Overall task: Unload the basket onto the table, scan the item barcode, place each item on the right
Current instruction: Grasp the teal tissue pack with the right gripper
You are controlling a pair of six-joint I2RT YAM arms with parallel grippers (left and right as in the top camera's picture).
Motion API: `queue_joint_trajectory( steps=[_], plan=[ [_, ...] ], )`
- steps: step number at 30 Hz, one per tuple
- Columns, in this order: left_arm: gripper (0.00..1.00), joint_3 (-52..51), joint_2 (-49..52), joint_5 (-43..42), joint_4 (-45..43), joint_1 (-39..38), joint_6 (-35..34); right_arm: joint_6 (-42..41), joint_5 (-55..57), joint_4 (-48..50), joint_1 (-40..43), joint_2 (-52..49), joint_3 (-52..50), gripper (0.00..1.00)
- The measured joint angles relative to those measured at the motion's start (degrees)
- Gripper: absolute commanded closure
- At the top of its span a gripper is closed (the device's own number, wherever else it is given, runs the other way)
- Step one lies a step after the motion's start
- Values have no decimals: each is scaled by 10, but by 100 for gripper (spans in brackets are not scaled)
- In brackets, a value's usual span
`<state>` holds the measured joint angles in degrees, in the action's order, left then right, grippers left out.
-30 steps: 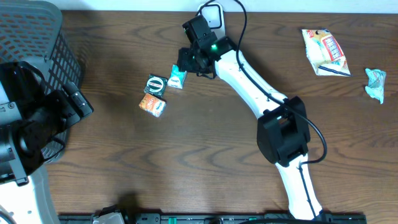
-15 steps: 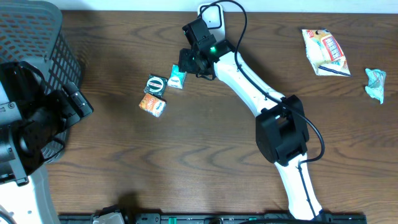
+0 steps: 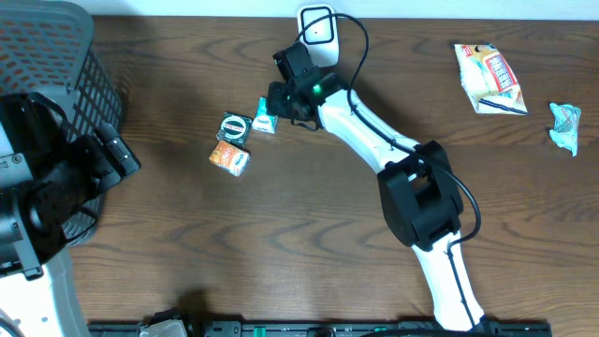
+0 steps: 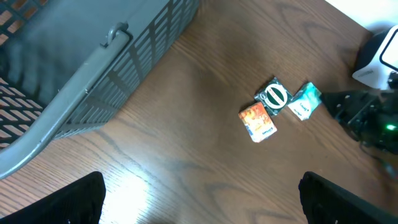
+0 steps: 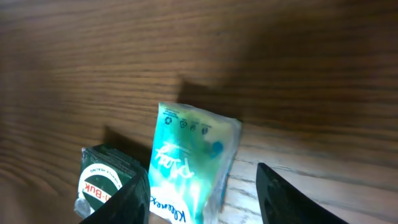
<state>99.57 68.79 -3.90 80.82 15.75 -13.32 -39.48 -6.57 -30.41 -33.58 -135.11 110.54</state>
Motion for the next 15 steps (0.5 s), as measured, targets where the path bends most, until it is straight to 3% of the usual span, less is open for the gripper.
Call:
queue_joint_trajectory(
  steps=[6, 9, 11, 15],
  plan=[
    [2, 0, 0, 0, 0, 0, 0, -2, 1, 45, -10, -1, -46, 55],
    [2, 0, 0, 0, 0, 0, 0, -5, 7, 45, -10, -2, -56, 67],
    [2, 0, 0, 0, 0, 0, 0, -5, 9, 43, -10, -3, -57, 81],
    [2, 0, 0, 0, 0, 0, 0, -2, 11, 13, -8, -3, -56, 93]
  ],
)
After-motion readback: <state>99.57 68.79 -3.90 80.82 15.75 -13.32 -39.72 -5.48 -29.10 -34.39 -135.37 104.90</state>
